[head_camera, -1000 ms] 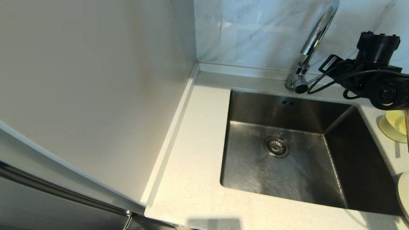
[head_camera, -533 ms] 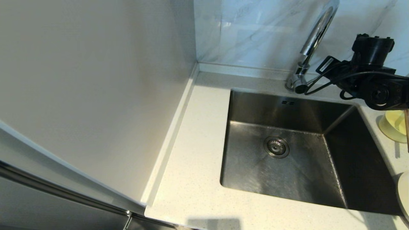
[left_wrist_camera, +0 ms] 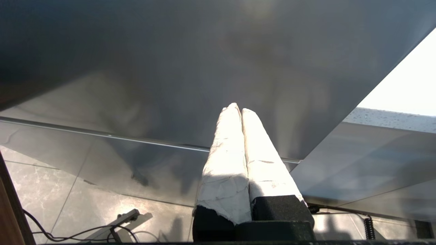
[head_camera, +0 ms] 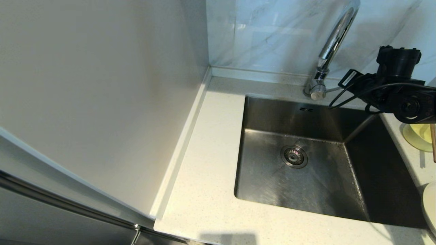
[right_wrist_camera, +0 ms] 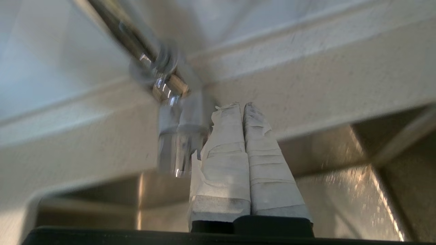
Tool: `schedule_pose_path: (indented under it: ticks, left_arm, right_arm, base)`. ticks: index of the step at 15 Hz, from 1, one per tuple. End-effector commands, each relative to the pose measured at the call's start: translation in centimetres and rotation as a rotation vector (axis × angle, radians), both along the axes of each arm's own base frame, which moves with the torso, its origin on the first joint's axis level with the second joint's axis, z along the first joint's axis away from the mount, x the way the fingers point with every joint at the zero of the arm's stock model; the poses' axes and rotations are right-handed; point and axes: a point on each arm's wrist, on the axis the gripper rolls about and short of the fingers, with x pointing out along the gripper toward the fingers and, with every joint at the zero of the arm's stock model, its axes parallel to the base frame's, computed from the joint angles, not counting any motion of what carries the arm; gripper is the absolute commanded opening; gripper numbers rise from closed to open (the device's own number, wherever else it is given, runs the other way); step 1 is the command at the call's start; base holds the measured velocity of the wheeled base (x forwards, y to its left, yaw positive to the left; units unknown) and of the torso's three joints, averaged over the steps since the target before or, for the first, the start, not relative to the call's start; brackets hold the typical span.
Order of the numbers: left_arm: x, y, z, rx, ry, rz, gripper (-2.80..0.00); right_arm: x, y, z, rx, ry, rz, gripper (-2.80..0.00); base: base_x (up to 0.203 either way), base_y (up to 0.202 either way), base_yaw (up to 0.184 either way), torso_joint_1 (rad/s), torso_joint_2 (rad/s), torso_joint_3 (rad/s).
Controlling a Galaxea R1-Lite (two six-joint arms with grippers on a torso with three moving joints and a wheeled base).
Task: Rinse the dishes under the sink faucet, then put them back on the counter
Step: Turn on the faucet, then pick up the plate
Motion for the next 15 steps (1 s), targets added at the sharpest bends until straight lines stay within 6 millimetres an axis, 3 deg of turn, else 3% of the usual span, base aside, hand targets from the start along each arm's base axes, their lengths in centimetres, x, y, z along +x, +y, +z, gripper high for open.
schedule_pose_path:
  ticks: [1,5,8,11,13,15]
  left_arm:
    - [0.0,0.0,0.0,0.0,0.0,0.0,-2.8]
    - [0.0,0.0,0.0,0.0,0.0,0.0,-2.8]
    - [0.0,0.0,0.0,0.0,0.0,0.0,-2.8]
    - [0.0,0.0,0.0,0.0,0.0,0.0,-2.8]
    - [0.0,0.0,0.0,0.0,0.0,0.0,-2.8]
    - [0.0,0.0,0.0,0.0,0.0,0.0,-2.8]
  right_arm:
    - [-0.8,0.0,1.0,0.004,-0.025,0.011,-2.8]
    - [-0.9,-1.4,3.1,0.0,-0.095,-0.067,-2.8]
    - [-2.1,-5.6,3.7,-0.088,-0.068,-0.252,-2.8]
    - [-8.2,-9.7,5.1,-0.138,-0.016,-0.34,-2.8]
    - [-13.7,-11.4,6.0,-0.137,0.025,-0.252,-2.8]
    - [-19.1,-12.8,5.5,-0.104,0.102,-0.108,-2.8]
  base:
    - [0.0,0.0,0.0,0.0,0.0,0.0]
    - [0.0,0.0,0.0,0.0,0.0,0.0]
    - [0.0,0.0,0.0,0.0,0.0,0.0]
    - [0.0,0.0,0.0,0.0,0.0,0.0]
    - [0.0,0.0,0.0,0.0,0.0,0.0]
    - [0.0,0.0,0.0,0.0,0.0,0.0]
